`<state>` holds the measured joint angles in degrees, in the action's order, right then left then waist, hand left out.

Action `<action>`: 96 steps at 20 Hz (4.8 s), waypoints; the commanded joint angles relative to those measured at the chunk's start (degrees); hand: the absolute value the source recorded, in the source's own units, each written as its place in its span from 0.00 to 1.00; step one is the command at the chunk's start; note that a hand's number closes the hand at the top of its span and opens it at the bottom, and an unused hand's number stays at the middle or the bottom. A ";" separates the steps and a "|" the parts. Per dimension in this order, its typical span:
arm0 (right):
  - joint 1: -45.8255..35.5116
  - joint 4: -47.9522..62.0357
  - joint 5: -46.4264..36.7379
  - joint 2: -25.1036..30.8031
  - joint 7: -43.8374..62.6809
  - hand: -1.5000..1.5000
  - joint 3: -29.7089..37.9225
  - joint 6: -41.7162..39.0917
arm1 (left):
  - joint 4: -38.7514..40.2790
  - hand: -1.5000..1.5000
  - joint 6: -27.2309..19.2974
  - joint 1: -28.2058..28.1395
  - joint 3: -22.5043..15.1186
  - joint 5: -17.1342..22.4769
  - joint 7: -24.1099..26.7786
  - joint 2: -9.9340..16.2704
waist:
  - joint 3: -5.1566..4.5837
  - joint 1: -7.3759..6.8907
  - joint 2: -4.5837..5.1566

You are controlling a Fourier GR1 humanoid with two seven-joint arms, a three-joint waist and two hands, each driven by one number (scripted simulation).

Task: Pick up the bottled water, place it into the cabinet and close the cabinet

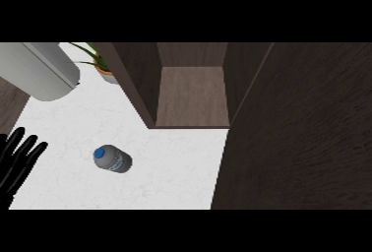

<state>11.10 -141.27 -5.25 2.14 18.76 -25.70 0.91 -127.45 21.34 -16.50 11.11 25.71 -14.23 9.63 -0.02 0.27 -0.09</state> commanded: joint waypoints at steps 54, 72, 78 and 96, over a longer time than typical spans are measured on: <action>-1.91 -9.00 -6.73 10.13 5.96 0.00 -9.44 11.25 | 103.48 0.00 -0.27 37.70 5.15 -28.37 63.67 -0.06 | -0.09 1.07 0.15; -3.69 -5.33 -5.19 11.21 4.41 0.00 -9.56 13.73 | 98.39 1.00 -20.45 39.48 0.21 -34.29 70.08 -6.66 | -0.02 0.63 0.06; -6.40 -7.15 -6.19 9.82 9.24 0.00 -8.74 16.39 | 89.58 1.00 -18.70 38.06 -1.77 -31.30 67.00 -9.19 | 0.01 -0.04 -0.12; 0.37 -8.56 -4.16 15.50 2.20 0.00 -10.30 16.08 | 65.29 1.00 -38.85 42.13 -30.68 -4.43 42.15 -9.62 | 0.01 0.65 -0.13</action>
<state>8.86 -141.96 -5.97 15.16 18.11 -36.11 17.62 -58.39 -12.11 23.94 -14.86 18.21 31.80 0.04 -0.01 0.81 -0.27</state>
